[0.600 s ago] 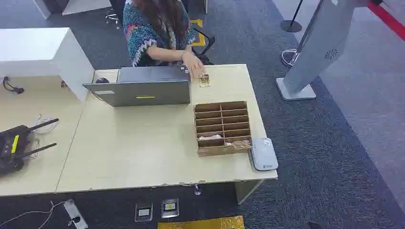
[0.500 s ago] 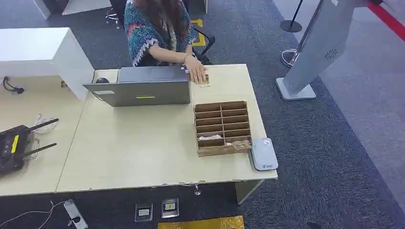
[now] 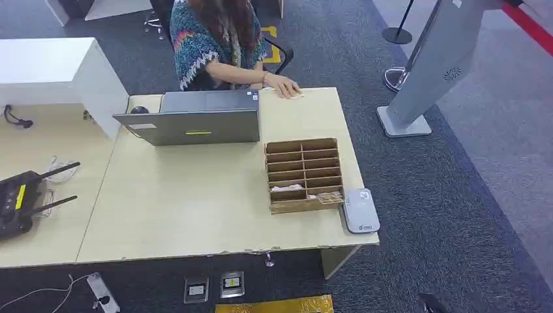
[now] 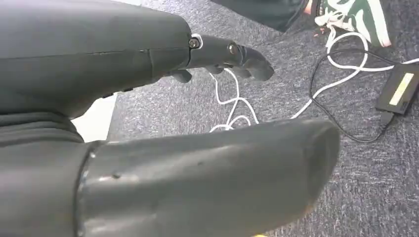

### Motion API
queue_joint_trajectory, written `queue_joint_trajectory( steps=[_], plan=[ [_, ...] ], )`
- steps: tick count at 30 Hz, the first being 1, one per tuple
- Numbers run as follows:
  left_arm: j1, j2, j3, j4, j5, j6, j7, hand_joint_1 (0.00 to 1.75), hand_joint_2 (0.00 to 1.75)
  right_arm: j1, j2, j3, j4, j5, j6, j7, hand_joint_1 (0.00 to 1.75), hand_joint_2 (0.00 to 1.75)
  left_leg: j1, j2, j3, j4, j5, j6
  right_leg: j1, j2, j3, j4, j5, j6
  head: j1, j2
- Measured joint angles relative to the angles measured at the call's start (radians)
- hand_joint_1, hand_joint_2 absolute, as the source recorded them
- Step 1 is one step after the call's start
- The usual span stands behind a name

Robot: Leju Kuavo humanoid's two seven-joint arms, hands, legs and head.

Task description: Pass the card to the sensor for recognition and then transmit it.

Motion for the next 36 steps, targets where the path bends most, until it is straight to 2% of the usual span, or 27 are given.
queue_joint_trajectory(
  steps=[25, 30, 36],
  plan=[
    [-0.009, 0.011, 0.000, 0.000, -0.013, -0.003, -0.009, 0.00, 0.00, -0.034, -0.014, 0.000, 0.000, -0.009, -0.021, -0.011, 0.00, 0.00, 0.000, 0.000, 0.000, 0.000, 0.000, 0.000, 0.000, 0.000, 0.000, 0.000, 0.000, 0.000, 0.000, 0.000],
    [-0.023, 0.021, 0.000, 0.000, -0.013, -0.006, -0.009, 0.00, 0.00, -0.087, -0.040, 0.001, 0.000, -0.015, -0.044, -0.024, 0.00, 0.00, -0.001, 0.001, 0.000, 0.000, 0.000, 0.000, -0.001, 0.001, 0.000, 0.000, 0.001, 0.001, 0.000, 0.000],
    [-0.021, 0.023, 0.000, 0.000, -0.012, -0.002, -0.009, 0.00, 0.00, -0.183, -0.104, 0.001, -0.006, -0.039, -0.071, -0.030, 0.00, 0.00, -0.002, 0.000, 0.000, 0.000, 0.001, 0.001, -0.002, -0.001, 0.000, 0.000, 0.001, 0.002, 0.001, 0.000]
  ],
)
